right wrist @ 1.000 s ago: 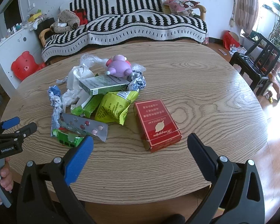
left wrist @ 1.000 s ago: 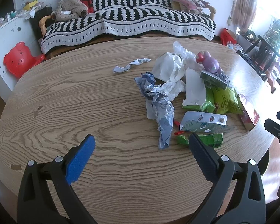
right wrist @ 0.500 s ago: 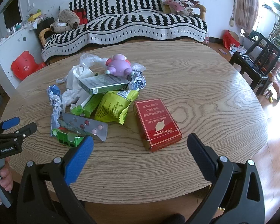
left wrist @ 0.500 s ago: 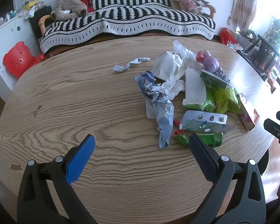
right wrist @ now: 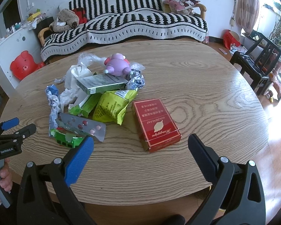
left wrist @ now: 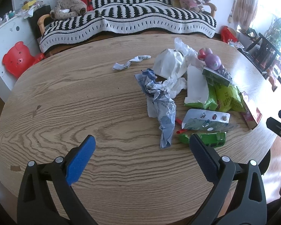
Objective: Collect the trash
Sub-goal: 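Grasp the blue-white wrapper with the left tool while the right tool grasps the red cigarette box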
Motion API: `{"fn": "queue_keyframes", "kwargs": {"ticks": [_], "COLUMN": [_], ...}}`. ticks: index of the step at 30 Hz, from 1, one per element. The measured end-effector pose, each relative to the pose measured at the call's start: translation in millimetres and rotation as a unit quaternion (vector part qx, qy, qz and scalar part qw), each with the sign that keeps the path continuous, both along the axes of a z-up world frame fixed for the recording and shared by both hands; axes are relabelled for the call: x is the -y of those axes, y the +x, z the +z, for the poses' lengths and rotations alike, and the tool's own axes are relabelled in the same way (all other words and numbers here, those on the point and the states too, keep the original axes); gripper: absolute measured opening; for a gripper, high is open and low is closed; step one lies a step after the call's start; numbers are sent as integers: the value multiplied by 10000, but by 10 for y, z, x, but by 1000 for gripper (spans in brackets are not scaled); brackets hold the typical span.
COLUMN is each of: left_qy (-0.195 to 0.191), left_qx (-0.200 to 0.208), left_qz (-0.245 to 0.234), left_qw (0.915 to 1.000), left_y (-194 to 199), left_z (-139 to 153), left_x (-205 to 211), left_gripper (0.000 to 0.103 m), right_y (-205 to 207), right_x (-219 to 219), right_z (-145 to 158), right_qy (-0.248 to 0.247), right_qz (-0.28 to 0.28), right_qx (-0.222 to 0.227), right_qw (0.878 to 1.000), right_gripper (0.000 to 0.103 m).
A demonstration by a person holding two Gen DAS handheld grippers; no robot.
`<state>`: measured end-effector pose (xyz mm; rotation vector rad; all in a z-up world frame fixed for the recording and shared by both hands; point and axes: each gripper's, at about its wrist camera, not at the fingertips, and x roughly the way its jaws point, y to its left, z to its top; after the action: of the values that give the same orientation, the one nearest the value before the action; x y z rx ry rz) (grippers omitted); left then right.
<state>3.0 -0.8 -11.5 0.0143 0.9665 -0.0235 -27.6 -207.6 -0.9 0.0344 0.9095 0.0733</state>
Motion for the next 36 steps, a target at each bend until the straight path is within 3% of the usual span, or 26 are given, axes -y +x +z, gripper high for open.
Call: {"fn": "queue_keyframes", "kwargs": {"ticks": [8, 14, 19, 21, 22, 23, 24, 27, 28, 33, 36], "left_qy": [-201, 37, -31, 41, 63, 45, -28, -150, -132, -266, -67], "left_qx": [-285, -309, -466, -429, -415, -419, -442, -464, -449, -434, -201], "left_qz": [105, -72, -83, -58, -9, 8, 19, 25, 4, -32, -74], "left_qw": [9993, 9995, 9989, 9991, 9991, 9991, 9990, 9988, 9989, 9987, 9997], "left_y": [400, 654, 781, 809, 817, 814, 812, 775, 762, 623, 538], "left_z": [-163, -306, -437, -463, -462, -458, -451, -442, -437, -327, -213], "left_x": [-22, 103, 103, 86, 62, 47, 19, -32, -28, -76, -58], "left_gripper": [98, 98, 98, 97, 93, 88, 78, 51, 35, 27, 27], "right_y": [277, 574, 704, 706, 694, 675, 661, 628, 612, 480, 400], "right_x": [182, 244, 302, 290, 282, 263, 250, 222, 224, 206, 234], "right_z": [-205, -448, -685, -724, -729, -726, -716, -695, -685, -523, -419], "right_qy": [3, -212, -133, -186, -262, -313, -293, -179, -145, -87, -34], "right_qz": [-48, -34, 21, 82, 101, 142, 191, 266, 265, 230, 211], "right_qx": [-194, -442, -759, -790, -749, -704, -665, -703, -697, -488, -339], "right_qw": [9998, 9988, 9970, 9967, 9968, 9969, 9972, 9970, 9971, 9985, 9992], "right_gripper": [97, 97, 97, 88, 84, 73, 66, 65, 65, 64, 64]}}
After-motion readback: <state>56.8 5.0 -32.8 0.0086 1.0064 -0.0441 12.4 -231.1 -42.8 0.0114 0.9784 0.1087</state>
